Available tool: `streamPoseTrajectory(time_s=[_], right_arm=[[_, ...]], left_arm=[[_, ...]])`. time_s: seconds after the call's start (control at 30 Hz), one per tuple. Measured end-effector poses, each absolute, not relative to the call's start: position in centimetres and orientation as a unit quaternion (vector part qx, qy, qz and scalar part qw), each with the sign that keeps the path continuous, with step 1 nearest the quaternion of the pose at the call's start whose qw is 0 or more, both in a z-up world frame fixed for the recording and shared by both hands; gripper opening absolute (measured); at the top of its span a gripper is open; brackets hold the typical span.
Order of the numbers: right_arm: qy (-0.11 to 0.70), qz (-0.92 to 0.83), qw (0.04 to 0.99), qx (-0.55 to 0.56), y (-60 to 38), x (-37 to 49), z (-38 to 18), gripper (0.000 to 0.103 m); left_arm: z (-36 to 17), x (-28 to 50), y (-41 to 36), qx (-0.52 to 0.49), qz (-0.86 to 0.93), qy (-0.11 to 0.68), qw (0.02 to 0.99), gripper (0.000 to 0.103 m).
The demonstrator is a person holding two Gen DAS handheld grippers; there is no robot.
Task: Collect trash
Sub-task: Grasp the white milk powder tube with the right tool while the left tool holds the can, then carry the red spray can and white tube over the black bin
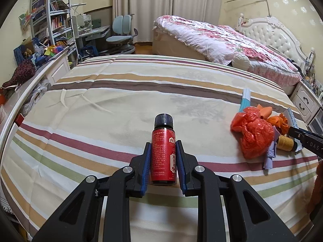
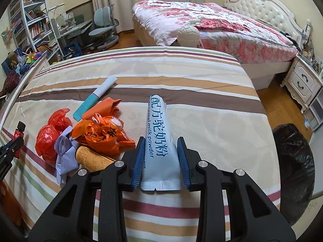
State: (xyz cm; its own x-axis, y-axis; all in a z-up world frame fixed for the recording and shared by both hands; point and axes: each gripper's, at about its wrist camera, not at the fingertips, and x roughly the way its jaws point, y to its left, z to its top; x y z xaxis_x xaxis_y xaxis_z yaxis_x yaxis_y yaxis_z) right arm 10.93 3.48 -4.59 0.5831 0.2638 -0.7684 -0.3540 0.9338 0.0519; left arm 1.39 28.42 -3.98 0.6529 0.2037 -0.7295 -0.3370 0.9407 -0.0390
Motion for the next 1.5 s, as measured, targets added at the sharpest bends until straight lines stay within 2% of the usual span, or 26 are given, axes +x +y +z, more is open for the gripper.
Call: streamPoseTrajectory(time_s=[0.23, 0.73, 1.5], right_arm=[[0.412, 0.158, 0.897, -0.031, 0.2, 9.0, -4.0, 0.03], [0.378, 0.086, 0.922, 0.01, -9.2, 4.5, -2.4, 0.03], [0.364, -0.016, 0.928, 0.07, -21.7, 4.9, -3.5, 0.03]], left_arm=[[-3.4, 0.7, 25.7, -0.08, 0.122, 0.382, 0.913, 0.025], [-1.9, 1.4, 14.6, -0.039, 0.01, 0.368, 0.929, 0.025], [-0.9, 6.6, -2.0, 0.031, -0.115, 0.349, 0.929, 0.025]])
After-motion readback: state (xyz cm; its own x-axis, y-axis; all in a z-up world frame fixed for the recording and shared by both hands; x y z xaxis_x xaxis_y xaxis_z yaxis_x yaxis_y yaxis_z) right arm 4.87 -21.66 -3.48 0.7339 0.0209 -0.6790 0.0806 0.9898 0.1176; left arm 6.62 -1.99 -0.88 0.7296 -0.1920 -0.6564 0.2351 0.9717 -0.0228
